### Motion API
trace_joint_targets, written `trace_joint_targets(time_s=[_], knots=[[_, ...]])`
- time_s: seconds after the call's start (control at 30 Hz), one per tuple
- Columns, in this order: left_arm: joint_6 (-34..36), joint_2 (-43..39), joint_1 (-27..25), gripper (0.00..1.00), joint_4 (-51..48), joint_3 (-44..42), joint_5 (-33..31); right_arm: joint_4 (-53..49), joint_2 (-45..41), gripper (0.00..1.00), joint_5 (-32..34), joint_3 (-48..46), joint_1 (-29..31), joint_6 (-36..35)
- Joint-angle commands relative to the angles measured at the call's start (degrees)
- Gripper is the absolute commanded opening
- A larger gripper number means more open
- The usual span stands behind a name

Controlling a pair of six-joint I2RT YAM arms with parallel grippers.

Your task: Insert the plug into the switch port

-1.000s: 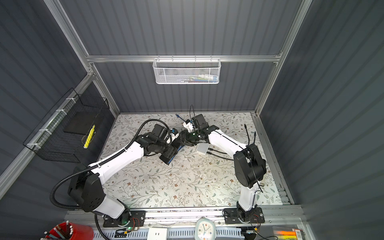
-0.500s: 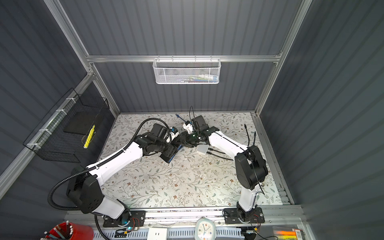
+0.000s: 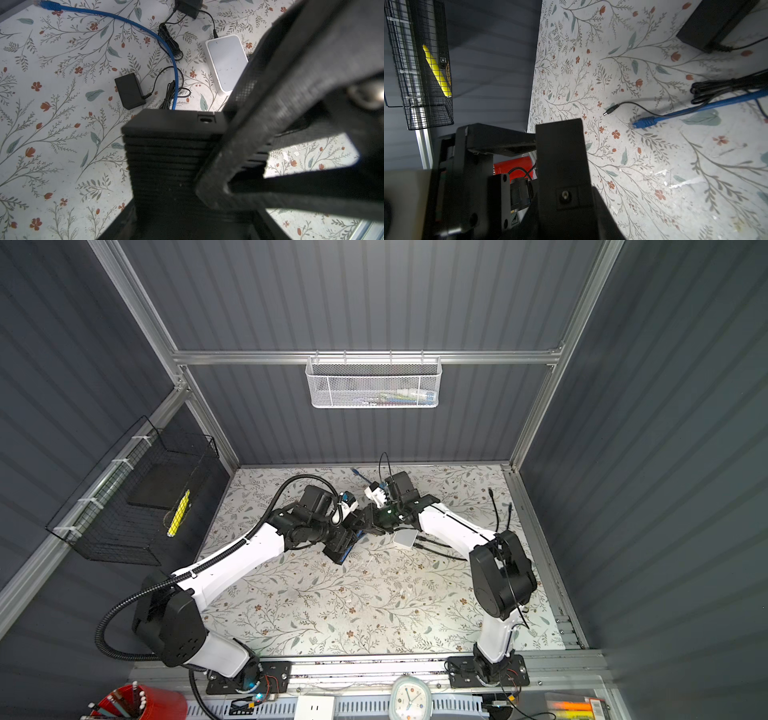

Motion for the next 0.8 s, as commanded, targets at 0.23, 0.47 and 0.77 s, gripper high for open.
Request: trace_joint_targets(time_s=[0.23, 0.47, 0.77], knots=[[-10.6, -9.6, 3.9, 1.0, 5.8, -1.8, -1.8, 13.0, -11.6, 0.0, 3.6, -9.7, -6.3, 7.8], [-30.2, -10.6, 10.1, 1.0, 13.8, -4.4, 13.0, 33.7, -21.7, 0.0, 9.3, -23.3, -8.9, 16.0], [-51.2, -13.1, 10.0, 1.0, 35.5, -14.5, 17.0, 60.5, -24.8, 0.0, 25.2, -33.5, -7.5, 27.8]])
